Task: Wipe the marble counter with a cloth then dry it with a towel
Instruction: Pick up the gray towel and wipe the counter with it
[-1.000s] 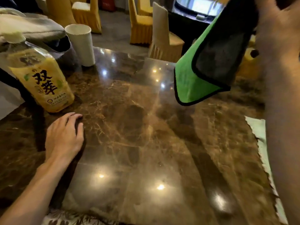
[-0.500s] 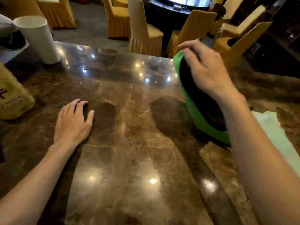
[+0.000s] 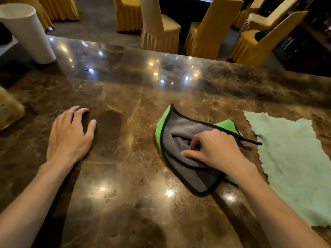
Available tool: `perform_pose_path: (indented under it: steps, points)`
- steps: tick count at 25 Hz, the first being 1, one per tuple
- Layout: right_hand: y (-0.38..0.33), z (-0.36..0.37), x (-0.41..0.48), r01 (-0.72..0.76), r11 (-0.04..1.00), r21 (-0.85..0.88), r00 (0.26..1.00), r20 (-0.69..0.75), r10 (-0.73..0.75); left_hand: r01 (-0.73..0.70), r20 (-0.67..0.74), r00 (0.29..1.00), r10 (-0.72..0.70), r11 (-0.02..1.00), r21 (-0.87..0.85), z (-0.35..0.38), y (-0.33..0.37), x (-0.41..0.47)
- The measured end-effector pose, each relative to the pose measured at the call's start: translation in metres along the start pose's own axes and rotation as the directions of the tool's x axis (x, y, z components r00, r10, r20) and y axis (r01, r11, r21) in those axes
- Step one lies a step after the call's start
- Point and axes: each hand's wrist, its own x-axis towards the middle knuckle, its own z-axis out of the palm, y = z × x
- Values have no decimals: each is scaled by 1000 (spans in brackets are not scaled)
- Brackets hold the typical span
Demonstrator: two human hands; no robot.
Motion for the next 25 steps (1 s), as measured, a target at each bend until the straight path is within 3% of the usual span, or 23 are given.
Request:
perform_pose_path:
  steps: [3,6,11,13,15,18,21,23,25]
  points:
    - [-5,19,-13,-101,994,31,993,-50,103,8,-6,1000,-8,1000,-14,1,1,0]
    - [6,52,-20,-223,974,-47,973,53,226,10,-14,1000,-11,1000,-14,1,1,0]
    - [38,47,74,-298,954,45,952,93,293,23,-15,1000,-23,1000,8,2,1,0]
    - [17,46,122,-234,972,26,967,112,229,18,-16,1000,-18,1000,12,2,0,0]
    - [-31,51,140,-29,999,46,989,146,22,11,-19,1000,-10,1000,15,3,-1,2]
    - [-111,66,76,236,970,62,970,44,-239,-15,-9,1000,15,1000,19,5,-7,2]
    - [-117,76,-56,325,931,164,943,12,-332,-42,-29,999,42,999,-9,7,-8,3]
    - [-68,74,-100,273,956,106,961,19,-277,-9,-39,999,8,1000,-18,7,-7,3]
    - [-17,63,-83,33,999,20,999,-29,-32,-9,-40,999,9,1000,-11,7,-4,2]
